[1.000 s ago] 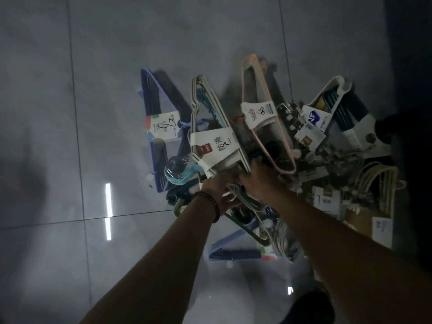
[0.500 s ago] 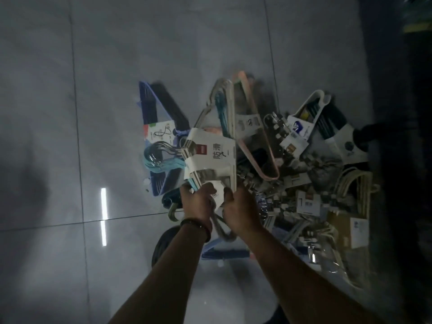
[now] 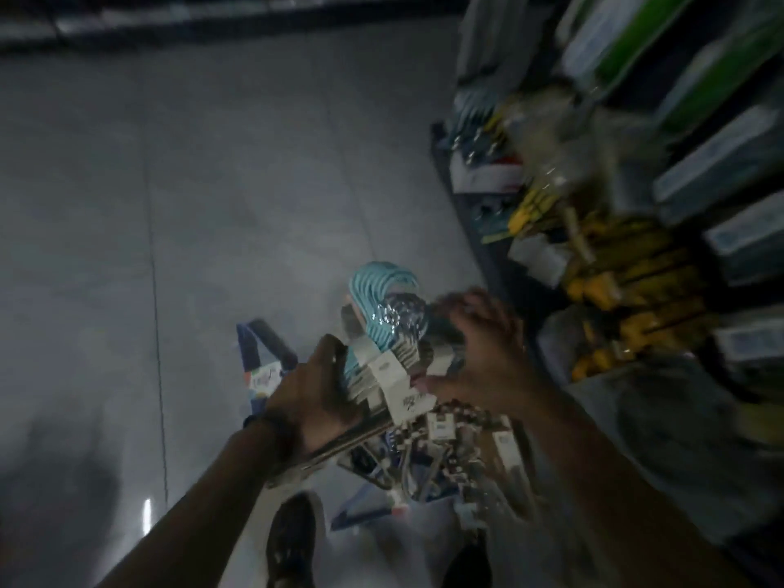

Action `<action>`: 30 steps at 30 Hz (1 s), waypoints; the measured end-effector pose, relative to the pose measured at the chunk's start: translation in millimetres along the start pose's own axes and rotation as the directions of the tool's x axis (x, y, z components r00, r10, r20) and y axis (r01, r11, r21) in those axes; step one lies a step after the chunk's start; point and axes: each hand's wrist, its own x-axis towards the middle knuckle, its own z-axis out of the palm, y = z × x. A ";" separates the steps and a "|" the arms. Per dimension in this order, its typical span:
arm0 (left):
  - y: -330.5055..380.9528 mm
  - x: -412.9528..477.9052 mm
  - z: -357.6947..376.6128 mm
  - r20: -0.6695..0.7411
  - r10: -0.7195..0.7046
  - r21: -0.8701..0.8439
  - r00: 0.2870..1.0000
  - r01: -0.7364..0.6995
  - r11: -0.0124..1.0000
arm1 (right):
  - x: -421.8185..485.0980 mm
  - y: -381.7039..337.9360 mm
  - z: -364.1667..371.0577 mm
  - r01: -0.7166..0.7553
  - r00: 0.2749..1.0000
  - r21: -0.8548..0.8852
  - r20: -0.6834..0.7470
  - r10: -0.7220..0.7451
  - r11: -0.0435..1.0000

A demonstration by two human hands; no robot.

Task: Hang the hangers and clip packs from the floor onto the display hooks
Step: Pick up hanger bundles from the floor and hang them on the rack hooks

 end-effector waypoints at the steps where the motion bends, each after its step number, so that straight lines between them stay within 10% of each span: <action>1: 37.3 -12.5 -16.3 0.038 0.034 0.068 0.999 -0.036 0.997 | -9.0 -4.1 -36.9 0.019 0.995 -0.033 0.097 -0.016 0.999; 5: 188.0 -69.8 -68.3 0.150 0.193 0.272 0.970 -0.228 0.935 | -86.3 -23.3 -168.4 -0.033 0.978 0.187 0.207 -0.007 0.982; 9: 317.2 -123.9 -88.8 0.114 0.352 0.415 0.929 -0.367 0.833 | -176.8 -19.9 -256.0 -0.091 0.994 0.443 -0.009 0.106 0.892; 13: 408.7 -183.0 -69.4 -0.444 0.647 0.683 0.619 -0.234 0.692 | -265.2 -13.0 -312.4 -0.016 0.947 0.733 -0.208 0.246 0.680; 16: 449.0 -225.6 -18.4 -0.803 0.423 0.293 0.419 -0.340 0.893 | -318.9 -11.4 -338.8 0.099 0.885 0.903 -0.271 0.377 0.418; 18: 470.8 -235.3 16.5 -0.694 0.158 -0.271 0.703 -0.459 0.846 | -352.4 -9.3 -353.7 0.172 0.845 0.950 -0.278 0.458 0.260; 20: 491.5 -237.8 43.6 -0.296 0.191 -0.690 0.936 -0.348 0.635 | -385.7 -9.0 -365.1 0.200 0.822 0.971 -0.237 0.518 0.128; 22: 516.2 -246.3 62.0 -0.065 0.319 -0.829 0.946 -0.229 0.511 | -416.8 -9.8 -374.3 0.229 0.793 0.966 -0.257 0.552 0.121; 27: 567.5 -279.5 101.8 -0.050 0.431 -0.866 0.901 -0.254 0.431 | -498.4 -12.9 -387.6 0.195 0.592 0.927 -0.371 0.716 0.320; 30: 592.1 -296.2 130.0 0.035 0.519 -0.850 0.854 -0.247 0.464 | -550.9 -18.6 -387.5 -0.112 0.410 0.796 -0.508 0.757 0.595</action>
